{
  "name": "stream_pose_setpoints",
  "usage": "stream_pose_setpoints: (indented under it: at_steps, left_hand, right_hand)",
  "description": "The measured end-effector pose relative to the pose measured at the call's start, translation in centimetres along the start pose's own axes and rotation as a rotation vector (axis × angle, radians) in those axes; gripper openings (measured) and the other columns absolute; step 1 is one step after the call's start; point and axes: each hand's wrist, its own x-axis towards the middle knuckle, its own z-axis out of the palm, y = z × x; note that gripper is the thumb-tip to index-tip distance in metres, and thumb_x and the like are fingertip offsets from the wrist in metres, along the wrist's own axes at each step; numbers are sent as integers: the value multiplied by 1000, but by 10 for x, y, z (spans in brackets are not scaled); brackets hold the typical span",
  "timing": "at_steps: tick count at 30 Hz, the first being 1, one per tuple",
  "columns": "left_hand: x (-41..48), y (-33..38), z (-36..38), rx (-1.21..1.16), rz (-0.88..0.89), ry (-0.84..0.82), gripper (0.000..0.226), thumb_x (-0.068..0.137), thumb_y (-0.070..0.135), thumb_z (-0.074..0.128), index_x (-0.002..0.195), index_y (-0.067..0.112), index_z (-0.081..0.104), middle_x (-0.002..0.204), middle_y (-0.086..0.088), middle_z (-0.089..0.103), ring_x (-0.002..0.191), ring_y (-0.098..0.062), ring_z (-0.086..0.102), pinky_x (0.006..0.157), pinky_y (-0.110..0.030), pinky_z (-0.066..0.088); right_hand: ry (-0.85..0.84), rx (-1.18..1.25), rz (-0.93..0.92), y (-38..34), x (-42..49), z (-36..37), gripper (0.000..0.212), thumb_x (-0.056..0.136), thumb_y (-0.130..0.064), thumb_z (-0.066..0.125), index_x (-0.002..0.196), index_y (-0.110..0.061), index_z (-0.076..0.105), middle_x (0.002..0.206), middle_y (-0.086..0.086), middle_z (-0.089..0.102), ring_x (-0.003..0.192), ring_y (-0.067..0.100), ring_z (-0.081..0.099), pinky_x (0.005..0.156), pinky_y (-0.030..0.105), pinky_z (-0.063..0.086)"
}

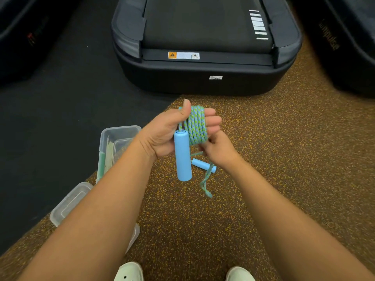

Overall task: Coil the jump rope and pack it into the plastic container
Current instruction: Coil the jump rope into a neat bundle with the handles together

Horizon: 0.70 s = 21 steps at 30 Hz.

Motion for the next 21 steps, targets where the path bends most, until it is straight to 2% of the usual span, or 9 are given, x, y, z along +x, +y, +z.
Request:
stream_pose_setpoints:
  at_steps: [2,3,7,12,15,17,18,19,21]
  left_hand:
    - [2,-1,-4,19,34,62,56,89,41,39,121,-3,54,116,-20,66,109,-32,63,92,-39,52]
    - [3,-2,-6,28,43,98,55,91,41,38,121,-2,54,117,-19,66,111,-32,62,93,-38,52]
    - [4,-5,-13,41,65,233,50,99,37,31,124,-2,50,120,-19,63,113,-29,62,92,-35,52]
    - [5,-7,-17,141,40,305,46,100,32,33,127,-3,48,119,-18,63,111,-26,63,95,-34,51]
    - [3,-5,-15,217,-25,285,44,100,30,35,125,-2,52,108,-13,69,100,-22,68,83,-32,56]
    - [2,-4,-15,312,-63,274,42,100,29,36,122,-1,55,101,-11,71,89,-18,70,73,-29,56]
    - [2,-4,-14,355,-77,261,42,99,30,37,120,0,58,99,-11,70,85,-18,69,72,-29,55]
    - [3,-4,-14,388,-92,245,41,98,31,39,116,1,60,97,-12,70,84,-19,67,74,-31,53]
    - [3,-4,-13,433,-120,214,41,93,35,45,105,2,64,91,-12,70,82,-21,65,79,-35,49]
  right_hand:
    - [-107,-49,1,-7,-3,-3,27,93,-16,56,67,-21,60,58,-5,53,49,6,44,52,24,37]
    - [-172,-96,-11,-11,-4,-6,23,94,-18,55,73,-20,64,58,-6,53,47,3,45,51,21,36]
    - [-350,-237,6,-22,-4,-16,25,96,-20,53,96,-1,68,61,-3,55,42,-5,49,49,13,38]
    - [-462,-397,-26,-45,-7,-37,22,94,-24,55,94,-12,72,61,-4,51,57,6,47,62,26,40]
    - [-457,-424,-65,-61,-9,-50,16,93,-18,55,87,-13,69,71,-17,52,63,-5,50,61,17,37]
    - [-456,-422,-100,-68,-9,-56,14,94,-14,54,87,-15,67,85,-27,53,74,-16,52,70,11,38]
    - [-446,-443,-119,-69,-8,-58,15,94,-14,54,89,-14,68,92,-26,56,87,-12,54,81,16,40]
    - [-429,-465,-137,-69,-8,-59,15,94,-14,53,93,-13,68,98,-21,61,98,0,57,90,23,42]
    - [-370,-527,-169,-70,-8,-60,15,95,-18,52,96,-14,67,102,-3,69,101,17,61,94,35,46]
